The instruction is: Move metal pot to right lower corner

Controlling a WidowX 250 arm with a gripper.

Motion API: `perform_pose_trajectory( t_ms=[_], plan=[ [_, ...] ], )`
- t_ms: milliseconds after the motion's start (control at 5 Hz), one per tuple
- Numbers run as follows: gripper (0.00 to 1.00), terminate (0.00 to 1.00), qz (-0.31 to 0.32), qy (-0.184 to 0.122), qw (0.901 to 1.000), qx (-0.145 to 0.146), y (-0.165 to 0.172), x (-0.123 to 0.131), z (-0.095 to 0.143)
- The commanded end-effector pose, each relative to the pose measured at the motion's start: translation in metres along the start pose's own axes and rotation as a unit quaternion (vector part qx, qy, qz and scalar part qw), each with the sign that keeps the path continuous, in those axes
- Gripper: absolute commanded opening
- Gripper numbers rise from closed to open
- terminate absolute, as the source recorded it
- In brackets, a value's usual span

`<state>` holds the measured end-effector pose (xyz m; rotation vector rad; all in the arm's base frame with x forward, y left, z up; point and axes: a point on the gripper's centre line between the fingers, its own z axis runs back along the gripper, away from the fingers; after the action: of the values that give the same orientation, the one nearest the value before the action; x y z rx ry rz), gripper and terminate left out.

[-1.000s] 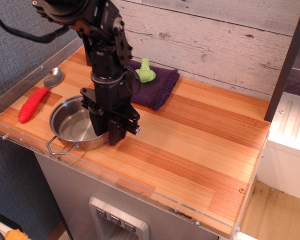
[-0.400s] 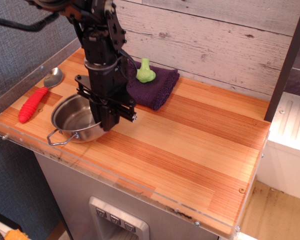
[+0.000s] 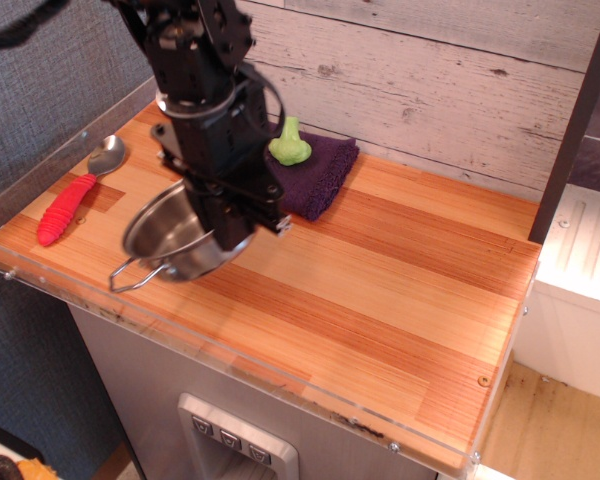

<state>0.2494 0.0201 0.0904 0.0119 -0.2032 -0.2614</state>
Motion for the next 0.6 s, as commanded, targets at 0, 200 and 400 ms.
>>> perform_pose_trajectory(
  t_ms=[0,200,400],
  plan=[
    [0.0,0.0,-0.087,-0.039,0.9954,-0.009,-0.056,0.026,0.024],
    [0.0,0.0,-0.109,-0.041,0.9931,-0.015,-0.085,0.046,0.02],
    [0.0,0.0,-0.133,-0.03,0.9906,0.002,-0.099,0.049,0.003]
  ],
)
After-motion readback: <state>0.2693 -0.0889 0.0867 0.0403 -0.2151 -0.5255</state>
